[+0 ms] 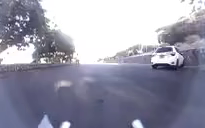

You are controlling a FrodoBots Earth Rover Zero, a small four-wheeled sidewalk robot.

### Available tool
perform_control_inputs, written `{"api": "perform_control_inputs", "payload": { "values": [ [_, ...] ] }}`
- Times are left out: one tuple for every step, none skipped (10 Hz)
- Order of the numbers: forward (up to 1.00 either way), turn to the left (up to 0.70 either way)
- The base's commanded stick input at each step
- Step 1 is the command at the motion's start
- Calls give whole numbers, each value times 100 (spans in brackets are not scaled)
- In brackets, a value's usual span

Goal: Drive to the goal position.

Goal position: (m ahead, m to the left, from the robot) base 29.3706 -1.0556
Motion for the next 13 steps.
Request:
{"api": "perform_control_inputs", "payload": {
  "values": [
    [50, 0],
    [50, 0],
    [50, 0],
    [50, 0],
    [50, 0],
    [50, 0],
    [50, 0],
    [50, 0],
    [50, 0],
    [50, 0],
    [50, 0],
    [50, 0],
    [50, 0]
  ]
}}
